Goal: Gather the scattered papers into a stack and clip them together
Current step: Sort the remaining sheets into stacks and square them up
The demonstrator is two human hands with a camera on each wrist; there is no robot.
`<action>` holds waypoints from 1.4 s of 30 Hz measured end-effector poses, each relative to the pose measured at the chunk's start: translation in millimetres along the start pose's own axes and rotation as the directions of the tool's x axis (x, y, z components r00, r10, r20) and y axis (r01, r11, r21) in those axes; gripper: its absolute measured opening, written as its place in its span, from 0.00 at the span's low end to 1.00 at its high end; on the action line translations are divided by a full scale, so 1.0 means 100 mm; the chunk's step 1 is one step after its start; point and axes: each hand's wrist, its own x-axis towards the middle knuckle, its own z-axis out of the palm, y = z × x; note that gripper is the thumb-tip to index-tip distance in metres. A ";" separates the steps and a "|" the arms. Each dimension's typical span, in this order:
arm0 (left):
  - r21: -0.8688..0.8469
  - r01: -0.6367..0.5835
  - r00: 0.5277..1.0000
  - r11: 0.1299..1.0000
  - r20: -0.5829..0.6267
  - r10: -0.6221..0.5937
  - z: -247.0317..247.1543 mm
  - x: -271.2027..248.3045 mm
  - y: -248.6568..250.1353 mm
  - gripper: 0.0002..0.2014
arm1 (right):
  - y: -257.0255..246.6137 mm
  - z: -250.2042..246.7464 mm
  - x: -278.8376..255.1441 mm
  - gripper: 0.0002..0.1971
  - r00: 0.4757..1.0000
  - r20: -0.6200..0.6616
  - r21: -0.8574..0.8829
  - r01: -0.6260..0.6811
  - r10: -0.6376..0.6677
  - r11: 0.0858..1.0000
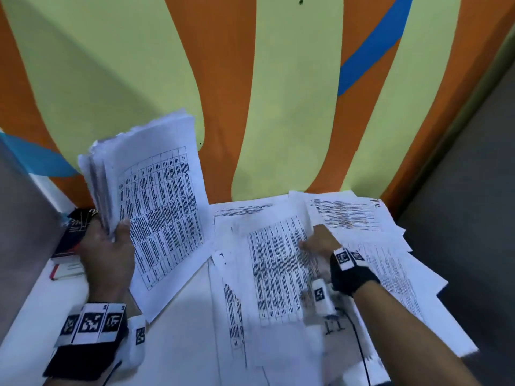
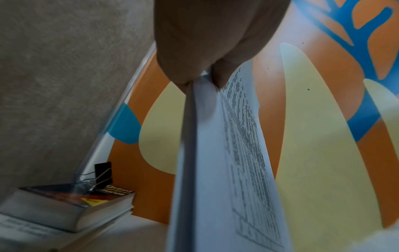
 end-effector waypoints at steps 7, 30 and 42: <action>0.016 0.017 0.997 1.000 -0.081 -0.016 -0.20 -0.03 -0.24 0.11 | 0.00 0.56 0.00 0.33 1.000 0.019 -0.212 0.022 -0.019 0.977; 0.030 0.031 0.980 0.999 -0.196 -0.024 -0.20 0.13 -0.48 0.17 | -0.15 1.10 -0.34 0.26 0.991 -0.116 -0.373 -0.100 0.060 0.923; 0.007 0.047 0.984 0.999 -0.174 -0.045 -0.22 0.10 -0.53 0.19 | -0.08 1.01 -0.45 0.17 0.980 -0.073 -0.023 0.184 -0.185 0.983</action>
